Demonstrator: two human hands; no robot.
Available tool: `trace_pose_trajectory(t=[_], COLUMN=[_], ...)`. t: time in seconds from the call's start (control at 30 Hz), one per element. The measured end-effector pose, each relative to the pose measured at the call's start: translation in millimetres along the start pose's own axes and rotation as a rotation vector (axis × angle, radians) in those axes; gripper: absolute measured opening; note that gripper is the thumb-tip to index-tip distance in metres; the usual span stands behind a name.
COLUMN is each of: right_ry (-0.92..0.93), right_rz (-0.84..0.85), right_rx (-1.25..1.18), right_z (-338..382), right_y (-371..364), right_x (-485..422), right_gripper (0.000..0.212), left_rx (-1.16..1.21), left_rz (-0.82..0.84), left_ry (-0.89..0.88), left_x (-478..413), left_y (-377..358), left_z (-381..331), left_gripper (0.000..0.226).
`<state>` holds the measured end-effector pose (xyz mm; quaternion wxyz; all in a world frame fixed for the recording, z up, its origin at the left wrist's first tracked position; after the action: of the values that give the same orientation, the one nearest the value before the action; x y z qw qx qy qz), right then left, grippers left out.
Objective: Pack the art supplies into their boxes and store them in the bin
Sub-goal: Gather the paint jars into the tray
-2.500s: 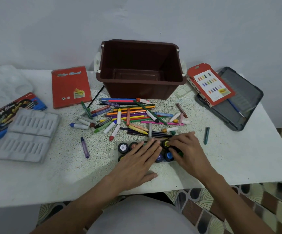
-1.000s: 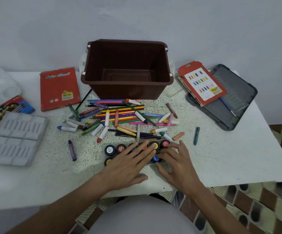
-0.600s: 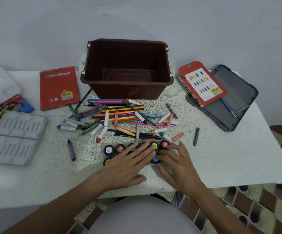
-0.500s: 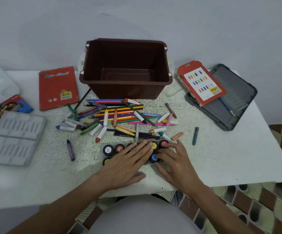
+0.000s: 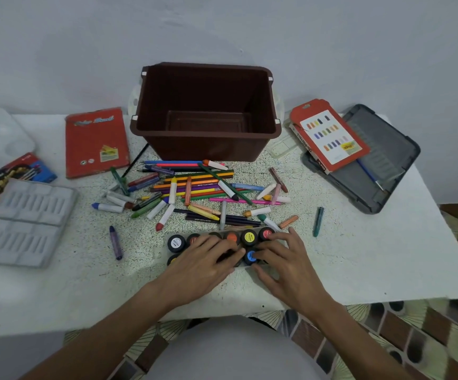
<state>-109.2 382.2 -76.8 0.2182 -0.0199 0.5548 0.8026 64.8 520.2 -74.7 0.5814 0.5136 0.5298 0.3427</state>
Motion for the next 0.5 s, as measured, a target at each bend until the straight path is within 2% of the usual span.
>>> trace_pose_trajectory(t=[0.3,0.5], right_ry=[0.015,0.001], right_rz=[0.01,-0.022], right_rx=[-0.018,-0.023], right_z=[2,-4], right_y=[4,20], right_x=[-1,-4], right_gripper=[0.02,0.018], left_rx=[0.317,0.275], left_rz=[-0.03,-0.013], left_ry=[0.17,0.193], left_x=[-6,-12], left_y=[2,5], left_z=[1,1], left_gripper=[0.03,0.025])
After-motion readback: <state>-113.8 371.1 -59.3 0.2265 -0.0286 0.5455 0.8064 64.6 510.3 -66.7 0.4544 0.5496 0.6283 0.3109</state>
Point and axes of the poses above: each hand's wrist, its own x-axis away from the middle knuckle, its own y-axis out of the back of the hand, z = x × y, the point moved 2 cm from there along -x, towards the middle knuckle, and after that the axes turned 2 degrees about z, right-handed, at the moved point
